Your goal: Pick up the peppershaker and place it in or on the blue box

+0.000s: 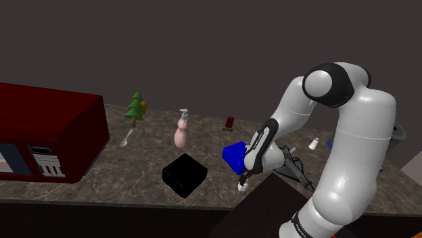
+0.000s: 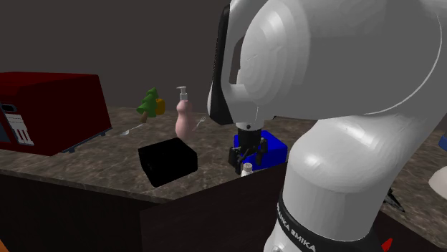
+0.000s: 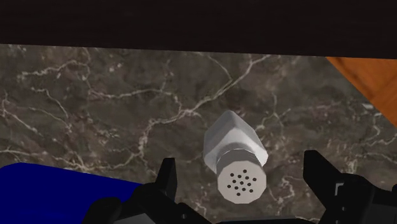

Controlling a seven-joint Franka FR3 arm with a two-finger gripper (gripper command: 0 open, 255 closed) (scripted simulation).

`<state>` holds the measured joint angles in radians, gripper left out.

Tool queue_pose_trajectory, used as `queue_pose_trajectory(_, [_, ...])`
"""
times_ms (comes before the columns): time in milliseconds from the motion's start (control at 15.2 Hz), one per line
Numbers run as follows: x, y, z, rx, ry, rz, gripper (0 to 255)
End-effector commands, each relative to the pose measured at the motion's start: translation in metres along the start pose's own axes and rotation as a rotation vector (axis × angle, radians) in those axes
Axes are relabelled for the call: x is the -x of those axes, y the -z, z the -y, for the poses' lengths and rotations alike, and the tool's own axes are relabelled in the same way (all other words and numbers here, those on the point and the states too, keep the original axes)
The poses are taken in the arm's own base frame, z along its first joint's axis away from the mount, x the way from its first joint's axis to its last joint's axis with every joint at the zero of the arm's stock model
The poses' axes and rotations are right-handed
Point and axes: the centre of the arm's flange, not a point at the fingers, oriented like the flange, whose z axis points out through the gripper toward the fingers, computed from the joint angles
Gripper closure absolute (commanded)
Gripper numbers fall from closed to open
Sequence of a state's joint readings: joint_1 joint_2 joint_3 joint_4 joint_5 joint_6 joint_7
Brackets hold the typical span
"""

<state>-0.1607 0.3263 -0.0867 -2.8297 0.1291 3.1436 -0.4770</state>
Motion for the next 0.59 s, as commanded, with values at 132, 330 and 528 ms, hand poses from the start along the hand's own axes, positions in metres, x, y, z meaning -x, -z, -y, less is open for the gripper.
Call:
queue_pose_trajectory(132, [-0.0001, -0.0006, 0.0, 0.0, 0.0, 0.0, 0])
queue_pose_trajectory(330, [-0.0001, -0.0005, 0.0, 0.0, 0.0, 0.0, 255])
queue_pose_trajectory(528, [-0.0001, -0.0006, 0.0, 0.0, 0.0, 0.0, 255])
